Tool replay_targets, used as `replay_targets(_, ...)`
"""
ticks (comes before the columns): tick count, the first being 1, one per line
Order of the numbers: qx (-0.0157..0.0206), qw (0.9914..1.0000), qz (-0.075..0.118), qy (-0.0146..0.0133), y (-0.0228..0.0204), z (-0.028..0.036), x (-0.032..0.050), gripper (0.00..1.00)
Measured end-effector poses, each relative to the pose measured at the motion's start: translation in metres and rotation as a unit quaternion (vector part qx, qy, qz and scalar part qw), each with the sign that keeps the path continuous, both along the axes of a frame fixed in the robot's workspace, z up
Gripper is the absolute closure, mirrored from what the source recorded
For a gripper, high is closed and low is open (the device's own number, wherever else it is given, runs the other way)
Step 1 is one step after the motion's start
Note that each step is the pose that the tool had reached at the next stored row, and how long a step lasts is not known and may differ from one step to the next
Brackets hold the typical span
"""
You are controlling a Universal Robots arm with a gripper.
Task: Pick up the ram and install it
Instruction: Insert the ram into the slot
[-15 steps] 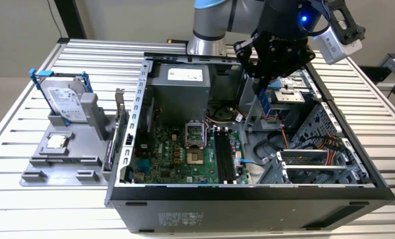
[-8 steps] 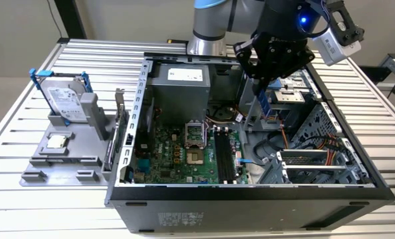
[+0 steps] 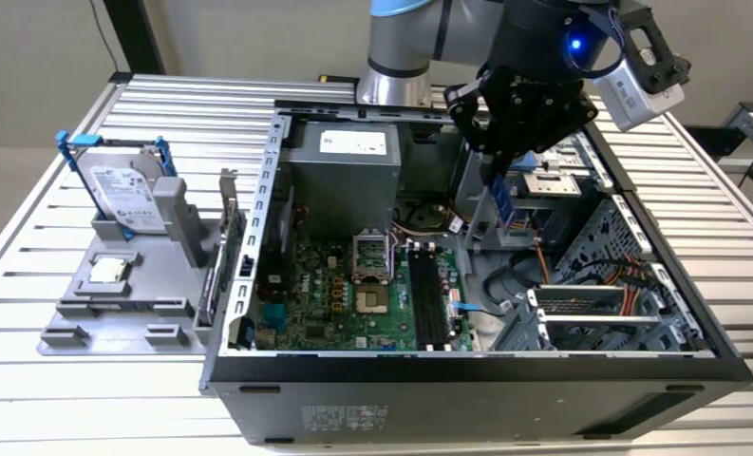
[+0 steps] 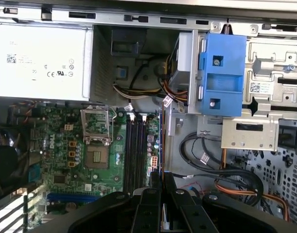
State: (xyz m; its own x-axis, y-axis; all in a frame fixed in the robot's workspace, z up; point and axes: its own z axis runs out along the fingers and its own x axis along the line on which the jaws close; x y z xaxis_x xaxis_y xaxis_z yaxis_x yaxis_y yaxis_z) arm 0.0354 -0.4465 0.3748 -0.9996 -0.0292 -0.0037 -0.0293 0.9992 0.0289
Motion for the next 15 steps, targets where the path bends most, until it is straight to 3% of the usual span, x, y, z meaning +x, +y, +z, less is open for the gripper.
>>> replay_targets(15, 0.0, 1.0, 0.0, 0.0, 0.0, -0.0091, -0.0005, 1.0)
